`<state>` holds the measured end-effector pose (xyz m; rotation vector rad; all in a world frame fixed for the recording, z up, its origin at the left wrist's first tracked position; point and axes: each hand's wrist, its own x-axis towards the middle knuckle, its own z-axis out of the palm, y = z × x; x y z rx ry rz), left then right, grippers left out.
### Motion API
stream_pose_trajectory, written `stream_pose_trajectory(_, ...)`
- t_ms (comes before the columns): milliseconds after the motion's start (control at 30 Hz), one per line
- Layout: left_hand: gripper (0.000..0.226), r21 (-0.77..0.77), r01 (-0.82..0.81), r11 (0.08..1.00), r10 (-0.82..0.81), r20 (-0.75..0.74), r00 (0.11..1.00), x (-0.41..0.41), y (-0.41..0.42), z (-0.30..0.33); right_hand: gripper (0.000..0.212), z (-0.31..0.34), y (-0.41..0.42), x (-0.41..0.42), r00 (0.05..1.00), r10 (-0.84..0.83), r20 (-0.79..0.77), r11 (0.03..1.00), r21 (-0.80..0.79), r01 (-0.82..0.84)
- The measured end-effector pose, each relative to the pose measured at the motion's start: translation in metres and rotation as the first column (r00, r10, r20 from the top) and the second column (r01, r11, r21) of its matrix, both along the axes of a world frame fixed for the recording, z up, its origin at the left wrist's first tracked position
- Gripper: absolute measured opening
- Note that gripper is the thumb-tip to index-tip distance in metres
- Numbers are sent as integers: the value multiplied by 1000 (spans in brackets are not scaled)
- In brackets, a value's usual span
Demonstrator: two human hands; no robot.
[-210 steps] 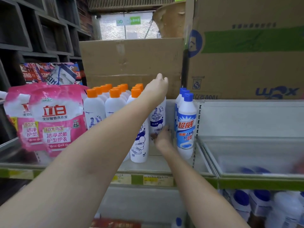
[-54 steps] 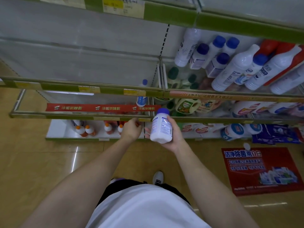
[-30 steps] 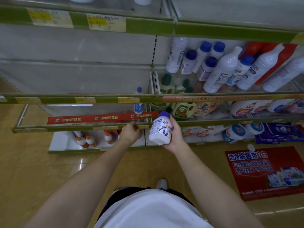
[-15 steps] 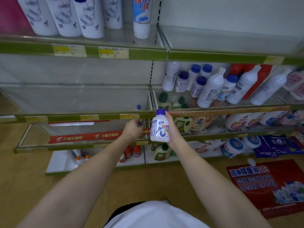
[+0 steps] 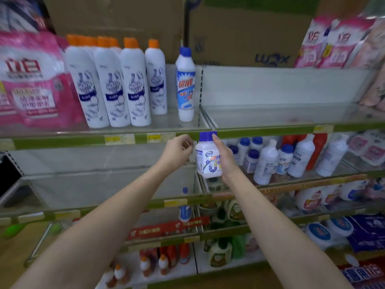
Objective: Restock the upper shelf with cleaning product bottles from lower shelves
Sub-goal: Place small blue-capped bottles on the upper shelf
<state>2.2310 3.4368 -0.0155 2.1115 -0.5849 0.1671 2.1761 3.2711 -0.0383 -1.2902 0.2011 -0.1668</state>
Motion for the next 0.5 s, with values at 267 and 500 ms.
stream_pose_trajectory(267,4,84,-33,996,16,204,979,35,-11,76,58,75,-11,16,979,-102,176,993,-35,110)
stream_pose_trajectory(500,10,125,-54,991,26,217,976,62,-60,99,49,102,-56,54,956,-142,256,984,-71,165)
